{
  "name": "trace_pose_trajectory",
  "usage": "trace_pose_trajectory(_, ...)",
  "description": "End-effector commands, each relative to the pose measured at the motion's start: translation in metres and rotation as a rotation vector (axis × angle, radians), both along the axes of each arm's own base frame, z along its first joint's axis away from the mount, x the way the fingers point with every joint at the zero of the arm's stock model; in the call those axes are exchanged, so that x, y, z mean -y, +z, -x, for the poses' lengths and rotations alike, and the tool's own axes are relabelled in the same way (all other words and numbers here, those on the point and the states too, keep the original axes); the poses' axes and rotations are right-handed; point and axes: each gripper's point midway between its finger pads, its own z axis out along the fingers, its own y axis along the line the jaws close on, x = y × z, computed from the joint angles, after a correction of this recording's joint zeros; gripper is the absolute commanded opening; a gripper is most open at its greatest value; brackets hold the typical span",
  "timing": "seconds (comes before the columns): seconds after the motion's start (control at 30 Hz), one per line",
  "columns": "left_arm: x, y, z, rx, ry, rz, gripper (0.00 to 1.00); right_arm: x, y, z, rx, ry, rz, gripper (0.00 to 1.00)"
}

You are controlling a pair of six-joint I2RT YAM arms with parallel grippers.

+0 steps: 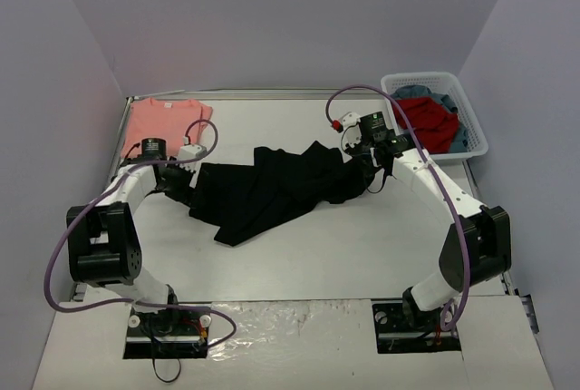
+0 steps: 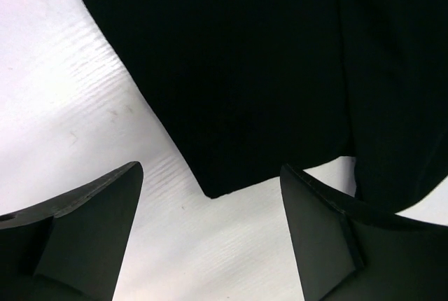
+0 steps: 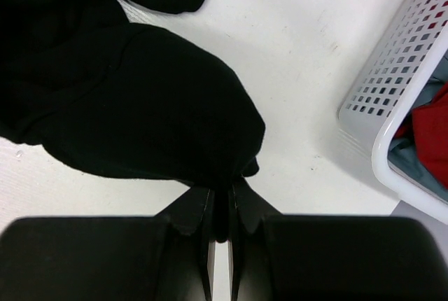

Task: Fold and stack the t-shirts
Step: Flatten out the tshirt

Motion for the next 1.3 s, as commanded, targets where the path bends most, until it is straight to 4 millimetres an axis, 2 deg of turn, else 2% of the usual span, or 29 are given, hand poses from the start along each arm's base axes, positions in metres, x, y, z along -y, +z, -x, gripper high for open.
trace_pose_trajectory(0.0, -0.002, -0.015, 0.002, -0.049, 0.012, -0.052, 0.78, 0.003, -0.001, -0.003, 0.006, -0.030, 0.014, 0.00)
trace_pose_trajectory(0.2, 0.009, -0.029, 0.008, -0.113, -0.012, -0.047, 0.68, 0.001, -0.011, -0.005, -0.019, -0.029, 0.017, 0.00)
trace_pose_trajectory(0.37, 0.008, -0.035, 0.010, -0.156, -0.020, -0.074, 0.46, 0.002, -0.018, -0.006, -0.031, -0.034, 0.027, 0.00)
trace_pose_trajectory(0.4, 0.017, -0.037, 0.013, -0.166, -0.054, -0.089, 0.41, 0.002, -0.018, -0.005, -0.032, -0.033, 0.029, 0.00)
trace_pose_trajectory(0.53, 0.019, -0.044, 0.017, -0.204, -0.077, -0.121, 0.29, 0.005, -0.020, -0.005, -0.034, -0.038, 0.037, 0.00)
trace_pose_trajectory(0.57, 0.021, -0.045, 0.018, -0.211, -0.088, -0.132, 0.22, 0.004, -0.021, -0.005, -0.032, -0.035, 0.037, 0.00)
trace_pose_trajectory(0.67, 0.025, -0.051, 0.023, -0.256, -0.114, -0.147, 0.11, 0.005, -0.023, -0.004, -0.038, -0.034, 0.042, 0.00)
trace_pose_trajectory(0.7, 0.025, -0.053, 0.023, -0.270, -0.116, -0.149, 0.03, 0.005, -0.024, -0.004, -0.037, -0.035, 0.043, 0.00)
trace_pose_trajectory(0.8, 0.027, -0.052, 0.020, -0.272, -0.117, -0.143, 0.02, 0.008, -0.021, -0.006, -0.028, -0.043, 0.047, 0.00)
trace_pose_trajectory(0.87, 0.028, -0.044, 0.016, -0.256, -0.120, -0.141, 0.02, 0.010, -0.016, -0.010, -0.011, -0.053, 0.046, 0.00)
trace_pose_trajectory(0.97, 0.028, -0.004, -0.009, -0.132, -0.099, -0.143, 0.02, 0.021, 0.002, -0.025, 0.045, -0.095, 0.058, 0.00)
trace_pose_trajectory(1.0, 0.026, 0.015, -0.018, -0.080, -0.079, -0.154, 0.02, 0.025, 0.007, -0.030, 0.060, -0.107, 0.063, 0.00)
trace_pose_trajectory(1.03, 0.026, 0.041, -0.037, -0.003, -0.068, -0.155, 0.02, 0.031, 0.014, -0.036, 0.078, -0.124, 0.066, 0.00)
trace_pose_trajectory(1.1, 0.026, 0.075, -0.048, 0.058, -0.043, -0.152, 0.02, 0.034, 0.036, -0.051, 0.135, -0.141, 0.063, 0.00)
trace_pose_trajectory(1.13, 0.026, 0.107, -0.064, 0.137, -0.024, -0.146, 0.02, 0.035, 0.045, -0.056, 0.157, -0.150, 0.059, 0.00)
trace_pose_trajectory(1.17, 0.026, 0.122, -0.068, 0.171, -0.014, -0.140, 0.02, 0.036, 0.064, -0.066, 0.203, -0.162, 0.044, 0.00)
trace_pose_trajectory(1.23, 0.026, 0.156, -0.076, 0.246, 0.019, -0.128, 0.02, 0.039, 0.084, -0.074, 0.250, -0.176, 0.030, 0.00)
trace_pose_trajectory(1.27, 0.026, 0.179, -0.081, 0.298, 0.029, -0.120, 0.02, 0.042, 0.102, -0.081, 0.291, -0.191, 0.017, 0.00)
